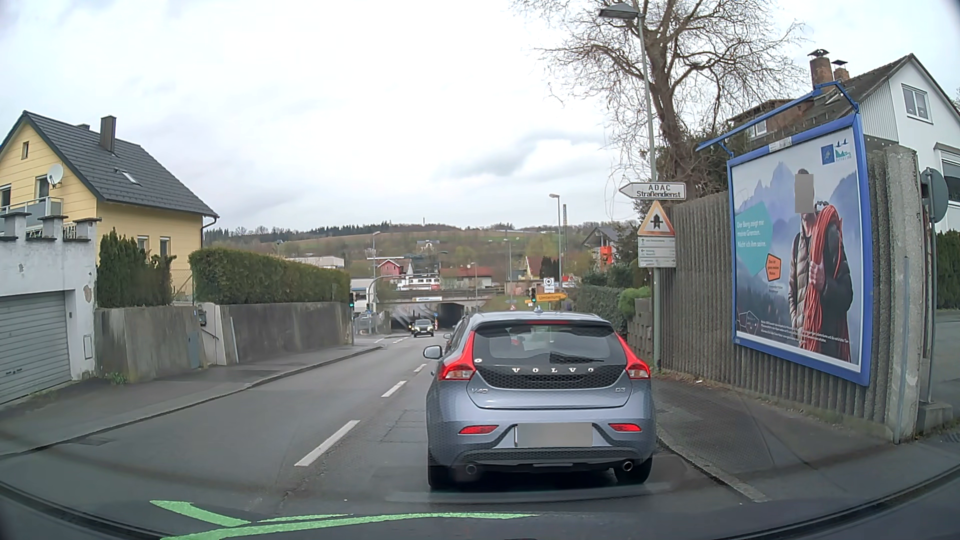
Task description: Follow the waypoints while adhering to traffic rules and regulations
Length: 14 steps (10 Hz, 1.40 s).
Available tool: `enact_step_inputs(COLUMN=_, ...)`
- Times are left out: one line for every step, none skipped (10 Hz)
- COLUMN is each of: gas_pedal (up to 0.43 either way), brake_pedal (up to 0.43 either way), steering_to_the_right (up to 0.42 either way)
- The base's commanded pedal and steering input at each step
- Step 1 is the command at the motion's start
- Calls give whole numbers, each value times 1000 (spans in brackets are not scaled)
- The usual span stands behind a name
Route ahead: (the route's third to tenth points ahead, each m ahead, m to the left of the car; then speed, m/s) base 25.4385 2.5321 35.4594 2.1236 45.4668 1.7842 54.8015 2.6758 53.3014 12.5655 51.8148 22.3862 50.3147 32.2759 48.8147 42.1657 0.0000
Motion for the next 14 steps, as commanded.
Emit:
enact_step_inputs(gas_pedal=0, brake_pedal=183, steering_to_the_right=-6)
enact_step_inputs(gas_pedal=0, brake_pedal=116, steering_to_the_right=-6)
enact_step_inputs(gas_pedal=0, brake_pedal=43, steering_to_the_right=-6)
enact_step_inputs(gas_pedal=0, brake_pedal=6, steering_to_the_right=-6)
enact_step_inputs(gas_pedal=0, brake_pedal=0, steering_to_the_right=-6)
enact_step_inputs(gas_pedal=0, brake_pedal=0, steering_to_the_right=-6)
enact_step_inputs(gas_pedal=0, brake_pedal=0, steering_to_the_right=-8)
enact_step_inputs(gas_pedal=0, brake_pedal=0, steering_to_the_right=-15)
enact_step_inputs(gas_pedal=0, brake_pedal=0, steering_to_the_right=-17)
enact_step_inputs(gas_pedal=0, brake_pedal=0, steering_to_the_right=-17)
enact_step_inputs(gas_pedal=0, brake_pedal=0, steering_to_the_right=-17)
enact_step_inputs(gas_pedal=0, brake_pedal=0, steering_to_the_right=-17)
enact_step_inputs(gas_pedal=0, brake_pedal=0, steering_to_the_right=-18)
enact_step_inputs(gas_pedal=0, brake_pedal=0, steering_to_the_right=-17)
